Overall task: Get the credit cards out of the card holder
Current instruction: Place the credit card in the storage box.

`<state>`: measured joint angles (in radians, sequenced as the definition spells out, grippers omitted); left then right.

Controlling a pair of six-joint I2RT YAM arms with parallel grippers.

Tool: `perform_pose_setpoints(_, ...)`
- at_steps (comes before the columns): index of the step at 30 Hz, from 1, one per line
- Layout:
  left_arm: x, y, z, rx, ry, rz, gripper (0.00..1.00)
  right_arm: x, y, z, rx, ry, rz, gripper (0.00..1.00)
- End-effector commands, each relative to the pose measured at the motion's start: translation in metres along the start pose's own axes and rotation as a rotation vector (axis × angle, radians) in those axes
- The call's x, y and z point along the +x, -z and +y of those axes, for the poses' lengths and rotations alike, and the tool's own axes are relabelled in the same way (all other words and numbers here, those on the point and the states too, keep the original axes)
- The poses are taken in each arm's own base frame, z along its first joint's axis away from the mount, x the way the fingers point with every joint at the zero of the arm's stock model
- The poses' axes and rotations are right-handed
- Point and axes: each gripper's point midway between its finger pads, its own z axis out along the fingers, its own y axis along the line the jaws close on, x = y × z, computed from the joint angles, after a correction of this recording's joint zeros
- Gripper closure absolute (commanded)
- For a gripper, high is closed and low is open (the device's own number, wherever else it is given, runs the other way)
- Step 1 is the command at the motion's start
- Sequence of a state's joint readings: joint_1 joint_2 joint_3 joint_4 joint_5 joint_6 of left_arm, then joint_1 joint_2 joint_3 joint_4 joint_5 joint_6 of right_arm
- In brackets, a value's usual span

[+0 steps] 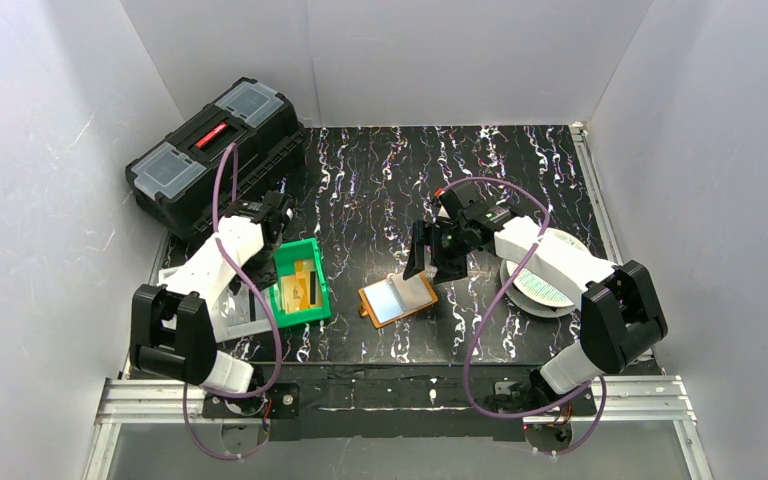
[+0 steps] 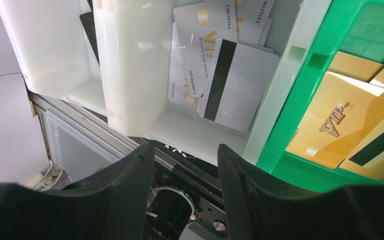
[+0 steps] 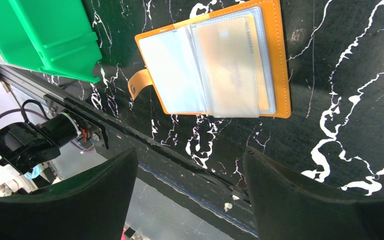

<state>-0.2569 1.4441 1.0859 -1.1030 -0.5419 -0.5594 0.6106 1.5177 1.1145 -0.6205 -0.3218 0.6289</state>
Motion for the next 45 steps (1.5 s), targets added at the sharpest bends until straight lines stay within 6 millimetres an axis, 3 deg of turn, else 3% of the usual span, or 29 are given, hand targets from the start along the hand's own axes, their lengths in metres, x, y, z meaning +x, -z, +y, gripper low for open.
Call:
perform_pose_setpoints(1, -0.005, 0.015, 0.005, 0.050, 0.035, -0.043, 0.49, -0.004, 0.010, 0.002, 0.001, 0.025, -0.036, 0.12)
perform_pose_setpoints(5, -0.008, 0.031, -0.004, 0.162, 0.057, -0.064, 0.45, -0.005, 0.010, -0.002, 0.025, 0.023, -0.044, 0.02)
perform_pose_setpoints(13, -0.026, 0.082, -0.032, 0.474, 0.062, -0.157, 0.42, -0.012, 0.004, -0.010, 0.079, 0.008, -0.053, 0.01)
perform_pose_setpoints(21, -0.037, 0.135, -0.083, 0.832, 0.038, -0.154, 0.43, -0.023, -0.002, -0.018, 0.137, -0.030, -0.072, 0.02)
perform_pose_setpoints(26, -0.038, 0.151, -0.136, 0.891, -0.053, -0.124, 0.43, -0.031, 0.001, -0.020, 0.155, -0.062, -0.110, 0.02)
perform_pose_setpoints(30, -0.040, 0.145, -0.191, 0.861, -0.082, -0.065, 0.43, -0.034, 0.010, -0.031, 0.174, -0.104, -0.139, 0.02)
perform_pose_setpoints(34, -0.046, 0.121, -0.240, 0.839, -0.067, -0.006, 0.44, -0.029, 0.020, -0.048, 0.201, -0.137, -0.171, 0.02)
perform_pose_setpoints(39, -0.048, 0.093, -0.279, 0.805, -0.079, 0.042, 0.46, -0.021, 0.032, -0.064, 0.213, -0.161, -0.210, 0.02)
perform_pose_setpoints(45, -0.031, 0.076, -0.306, 0.779, -0.120, 0.080, 0.49, -0.017, 0.046, -0.071, 0.211, -0.167, -0.248, 0.02)
